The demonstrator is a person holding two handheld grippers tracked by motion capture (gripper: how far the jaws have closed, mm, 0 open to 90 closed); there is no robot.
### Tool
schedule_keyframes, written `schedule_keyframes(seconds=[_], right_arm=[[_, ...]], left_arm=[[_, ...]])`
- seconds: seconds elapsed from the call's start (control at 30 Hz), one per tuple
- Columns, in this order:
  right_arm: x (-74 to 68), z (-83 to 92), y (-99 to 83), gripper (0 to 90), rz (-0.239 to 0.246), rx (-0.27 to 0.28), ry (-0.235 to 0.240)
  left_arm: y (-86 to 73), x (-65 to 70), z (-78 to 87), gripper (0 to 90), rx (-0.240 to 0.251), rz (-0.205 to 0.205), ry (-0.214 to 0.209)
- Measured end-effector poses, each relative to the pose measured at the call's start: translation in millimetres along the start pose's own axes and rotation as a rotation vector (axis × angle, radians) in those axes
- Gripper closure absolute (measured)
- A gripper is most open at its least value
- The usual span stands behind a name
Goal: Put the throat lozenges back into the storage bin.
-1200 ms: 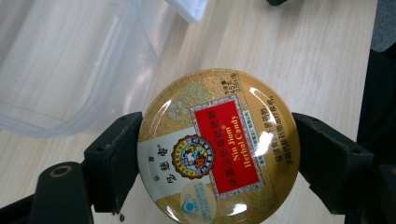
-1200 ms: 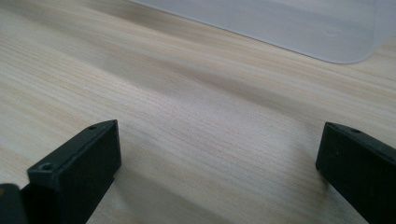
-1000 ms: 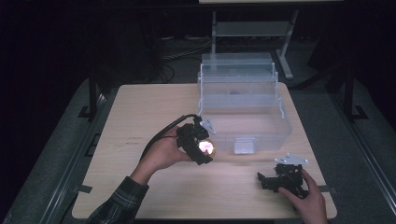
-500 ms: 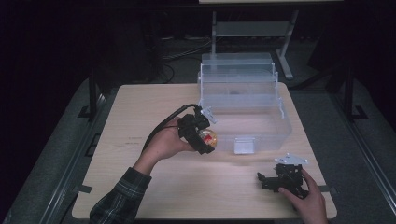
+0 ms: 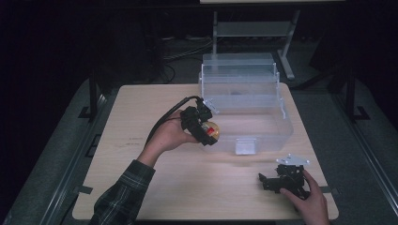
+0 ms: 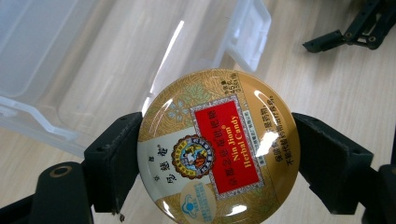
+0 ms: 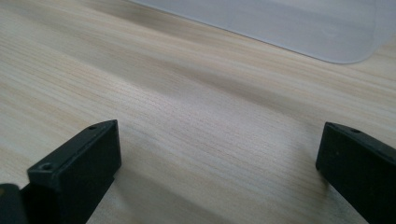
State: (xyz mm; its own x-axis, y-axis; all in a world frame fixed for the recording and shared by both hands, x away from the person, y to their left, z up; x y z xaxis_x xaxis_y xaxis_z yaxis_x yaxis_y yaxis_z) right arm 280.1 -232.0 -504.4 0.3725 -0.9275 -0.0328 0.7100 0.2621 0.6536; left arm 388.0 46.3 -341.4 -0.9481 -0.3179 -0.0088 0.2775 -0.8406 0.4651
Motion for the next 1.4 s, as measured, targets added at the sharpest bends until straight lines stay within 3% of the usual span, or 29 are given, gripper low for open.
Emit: schedule_keyframes(seconds=[0.57,1.4], right_arm=[[0.0,0.0,0.0,0.0,0.000,0.001,0.000],[0.0,-0.3,0.2,0.0,-0.001,0.004,-0.002]], left_arm=[[17.2,-22.0,2.1,19.6,0.027,0.024,0.028],[21.5,-49.6,-25.6,19.4,0.011,0.056,0.050]])
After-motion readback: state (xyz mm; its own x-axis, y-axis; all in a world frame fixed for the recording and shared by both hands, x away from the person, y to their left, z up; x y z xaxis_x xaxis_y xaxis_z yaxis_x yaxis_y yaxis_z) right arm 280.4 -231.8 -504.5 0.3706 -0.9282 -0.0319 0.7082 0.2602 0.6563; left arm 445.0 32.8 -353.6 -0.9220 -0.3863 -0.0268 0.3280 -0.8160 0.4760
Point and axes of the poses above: each handheld gripper's, and its own axes: z roughly backward along the jaws, y roughly out of its top, x roughly to its right, the point moved 3 cm from there along -z, roughly forward along the jaws, and after that the axes turned 3 degrees about -x, right-handed, at the moved point
